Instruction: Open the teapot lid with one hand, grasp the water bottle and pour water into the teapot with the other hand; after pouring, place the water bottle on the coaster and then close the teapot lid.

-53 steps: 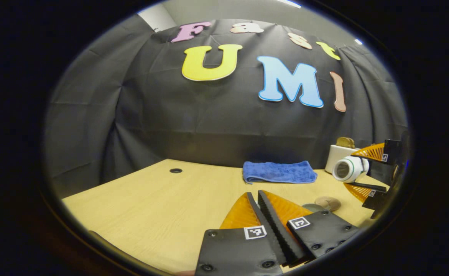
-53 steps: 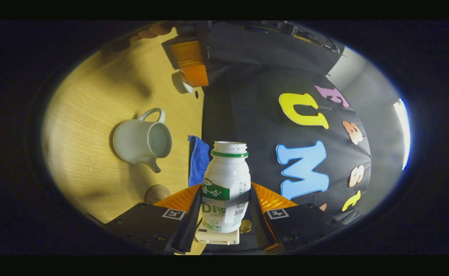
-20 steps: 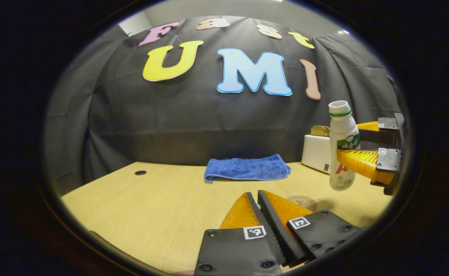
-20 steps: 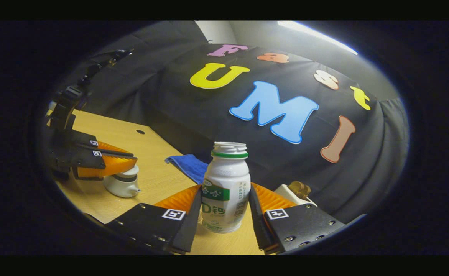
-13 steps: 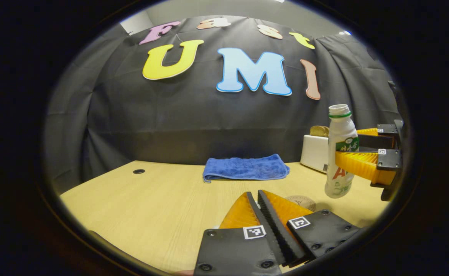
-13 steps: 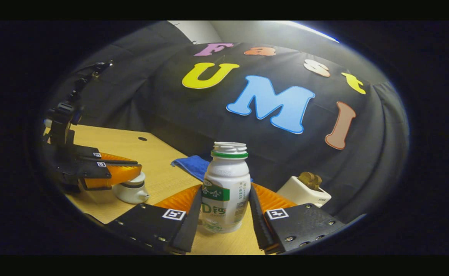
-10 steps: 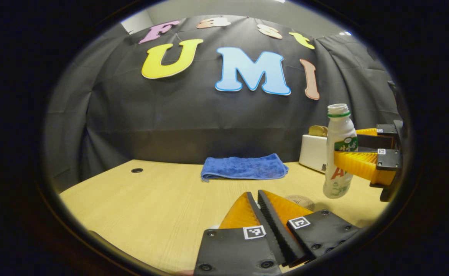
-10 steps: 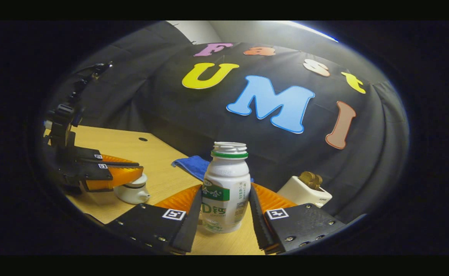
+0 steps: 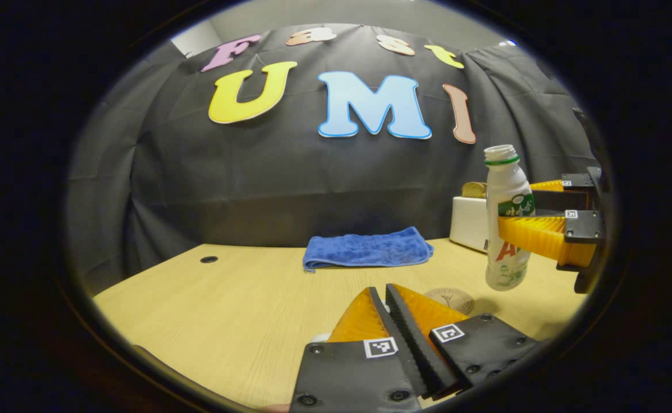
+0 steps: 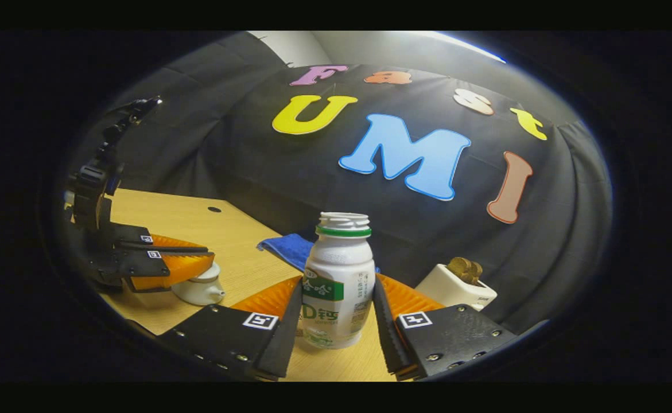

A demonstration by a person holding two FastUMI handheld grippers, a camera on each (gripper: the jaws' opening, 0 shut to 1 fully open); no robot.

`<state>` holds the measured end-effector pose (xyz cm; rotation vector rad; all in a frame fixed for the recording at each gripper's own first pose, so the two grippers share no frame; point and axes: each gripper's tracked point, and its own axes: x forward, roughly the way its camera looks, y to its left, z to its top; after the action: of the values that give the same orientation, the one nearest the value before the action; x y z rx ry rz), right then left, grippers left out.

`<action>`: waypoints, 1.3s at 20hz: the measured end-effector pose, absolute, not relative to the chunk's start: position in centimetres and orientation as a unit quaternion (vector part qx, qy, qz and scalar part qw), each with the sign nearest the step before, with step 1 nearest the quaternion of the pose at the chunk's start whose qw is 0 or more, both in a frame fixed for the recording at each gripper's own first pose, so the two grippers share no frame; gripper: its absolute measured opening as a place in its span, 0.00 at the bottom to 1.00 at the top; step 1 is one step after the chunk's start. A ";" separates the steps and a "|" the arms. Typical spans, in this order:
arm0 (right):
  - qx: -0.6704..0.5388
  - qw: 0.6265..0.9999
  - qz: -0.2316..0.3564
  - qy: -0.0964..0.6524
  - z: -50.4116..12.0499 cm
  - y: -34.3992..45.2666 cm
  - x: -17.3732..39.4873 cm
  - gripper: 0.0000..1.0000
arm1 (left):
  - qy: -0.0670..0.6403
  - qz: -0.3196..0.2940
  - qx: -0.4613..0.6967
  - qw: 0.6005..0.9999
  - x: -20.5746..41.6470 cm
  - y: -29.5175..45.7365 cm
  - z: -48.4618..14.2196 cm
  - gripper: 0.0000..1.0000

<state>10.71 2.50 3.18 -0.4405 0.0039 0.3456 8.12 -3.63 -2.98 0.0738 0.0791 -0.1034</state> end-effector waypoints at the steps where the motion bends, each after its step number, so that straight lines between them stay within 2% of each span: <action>1: -0.217 0.961 0.171 0.002 3.1 2.5 10.7 0.62 | 0.044 -0.049 0.040 0.997 8.2 -3.6 -3.3 1.00; 2: -0.217 0.961 0.171 0.001 3.1 2.5 10.7 0.62 | 0.049 -0.048 0.042 0.997 8.2 -3.5 -3.6 1.00; 3: -0.217 0.961 0.172 0.001 3.1 2.6 10.7 0.62 | 0.052 -0.048 0.042 0.997 8.2 -3.6 -3.9 0.09; 4: -0.217 0.961 0.172 0.000 3.3 2.6 10.7 0.62 | 0.051 -0.047 0.040 0.997 8.2 -3.6 -3.8 1.00; 5: -0.217 0.961 0.173 0.000 3.2 2.5 10.6 0.62 | 0.052 -0.048 0.039 0.997 8.2 -3.7 -3.8 0.11; 6: -0.217 0.961 0.173 0.000 3.2 2.6 10.7 0.62 | 0.053 -0.047 0.035 0.997 8.2 -3.8 -4.0 0.11; 7: -0.217 0.961 0.173 0.000 3.2 2.6 10.7 0.62 | 0.052 -0.046 0.035 0.997 8.2 -3.8 -4.0 0.15; 8: -0.217 0.961 0.173 0.000 3.2 2.5 10.6 0.62 | 0.053 -0.045 0.035 0.997 8.2 -3.8 -4.0 1.00; 9: -0.216 0.961 0.174 0.000 3.2 2.6 10.5 0.62 | 0.052 -0.045 0.034 0.997 8.0 -3.8 -4.0 0.14; 10: -0.216 0.961 0.174 0.000 3.3 2.6 10.5 0.62 | 0.052 -0.045 0.032 0.997 8.1 -3.8 -4.0 0.14; 11: -0.216 0.961 0.174 0.000 3.3 2.5 10.4 0.62 | 0.052 -0.045 0.027 0.997 8.1 -3.8 -4.1 1.00; 12: -0.215 0.961 0.174 0.000 3.3 2.6 10.4 0.62 | 0.052 -0.046 0.024 0.997 8.1 -3.8 -4.1 0.14; 15: -0.213 0.962 0.173 0.001 3.3 2.6 10.6 0.62 | 0.051 -0.043 0.028 0.997 8.1 -3.9 -4.0 0.15; 16: -0.213 0.962 0.172 0.002 3.2 2.6 10.6 0.62 | 0.049 -0.041 0.034 0.997 8.0 -3.9 -4.0 0.12; 17: -0.213 0.962 0.173 0.003 3.2 2.7 10.6 0.62 | 0.048 -0.040 0.040 0.997 8.0 -4.0 -3.9 1.00; 18: -0.213 0.962 0.172 0.003 3.2 2.7 10.6 0.62 | 0.047 -0.039 0.044 0.997 8.0 -4.0 -3.9 0.16; 22: -0.209 0.963 0.170 0.002 3.4 2.7 10.7 0.62 | 0.045 -0.040 0.040 0.997 8.0 -3.9 -3.8 0.17; 23: -0.207 0.963 0.171 0.003 3.3 2.8 10.7 0.62 | 0.045 -0.041 0.041 0.997 8.1 -4.0 -3.7 0.20; 24: -0.206 0.963 0.171 0.004 3.2 3.0 10.8 0.62 | 0.044 -0.041 0.042 0.997 8.0 -3.9 -3.7 1.00; 26: -0.203 0.964 0.171 0.006 3.1 3.1 10.9 0.62 | 0.038 -0.038 0.046 0.997 7.9 -3.8 -3.3 1.00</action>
<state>10.92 3.07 3.14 -0.4116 0.0115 0.3460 7.87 -3.81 -3.33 0.0916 0.0770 -0.0757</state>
